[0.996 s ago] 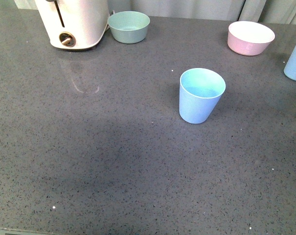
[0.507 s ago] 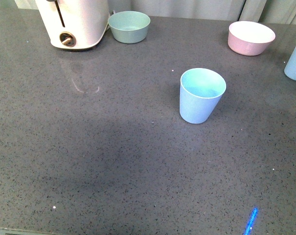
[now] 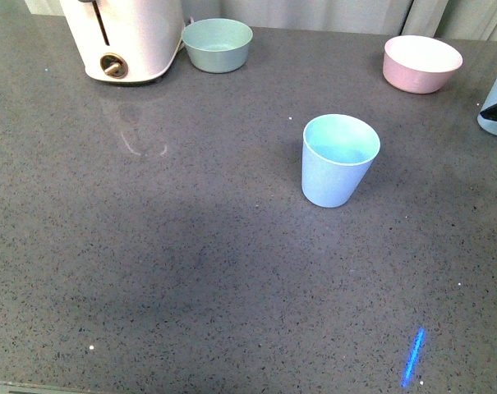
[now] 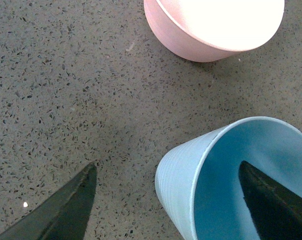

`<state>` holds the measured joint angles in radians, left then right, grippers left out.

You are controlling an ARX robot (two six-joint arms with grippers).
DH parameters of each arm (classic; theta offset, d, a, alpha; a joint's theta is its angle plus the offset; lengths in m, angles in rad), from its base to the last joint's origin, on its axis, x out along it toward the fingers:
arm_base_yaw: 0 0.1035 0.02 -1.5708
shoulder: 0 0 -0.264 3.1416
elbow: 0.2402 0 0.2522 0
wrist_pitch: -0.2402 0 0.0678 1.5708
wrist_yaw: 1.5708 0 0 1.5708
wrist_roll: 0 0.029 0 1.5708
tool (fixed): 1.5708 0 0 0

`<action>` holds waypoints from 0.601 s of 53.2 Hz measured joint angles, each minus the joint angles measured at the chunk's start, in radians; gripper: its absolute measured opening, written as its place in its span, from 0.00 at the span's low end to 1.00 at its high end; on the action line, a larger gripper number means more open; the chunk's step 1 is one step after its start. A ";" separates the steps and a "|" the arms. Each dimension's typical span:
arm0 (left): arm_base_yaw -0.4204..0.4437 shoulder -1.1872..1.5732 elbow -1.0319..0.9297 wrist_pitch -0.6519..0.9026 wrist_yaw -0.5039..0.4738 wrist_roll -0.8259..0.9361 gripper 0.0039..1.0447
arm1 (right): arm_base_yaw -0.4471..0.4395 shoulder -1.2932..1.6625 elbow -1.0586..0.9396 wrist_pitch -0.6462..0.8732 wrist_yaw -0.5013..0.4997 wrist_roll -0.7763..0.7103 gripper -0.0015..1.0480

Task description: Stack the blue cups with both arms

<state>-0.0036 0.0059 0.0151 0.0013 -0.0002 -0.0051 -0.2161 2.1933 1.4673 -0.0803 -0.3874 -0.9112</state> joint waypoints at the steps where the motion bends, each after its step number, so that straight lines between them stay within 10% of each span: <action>1: 0.000 0.000 0.000 0.000 0.000 0.000 0.92 | 0.000 0.001 0.001 0.000 0.000 0.000 0.73; 32: 0.000 0.000 0.000 0.000 0.000 0.000 0.92 | -0.018 -0.005 0.000 -0.007 -0.030 0.032 0.02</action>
<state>-0.0036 0.0059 0.0151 0.0017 -0.0002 -0.0051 -0.2344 2.1887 1.4670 -0.0872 -0.4171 -0.8791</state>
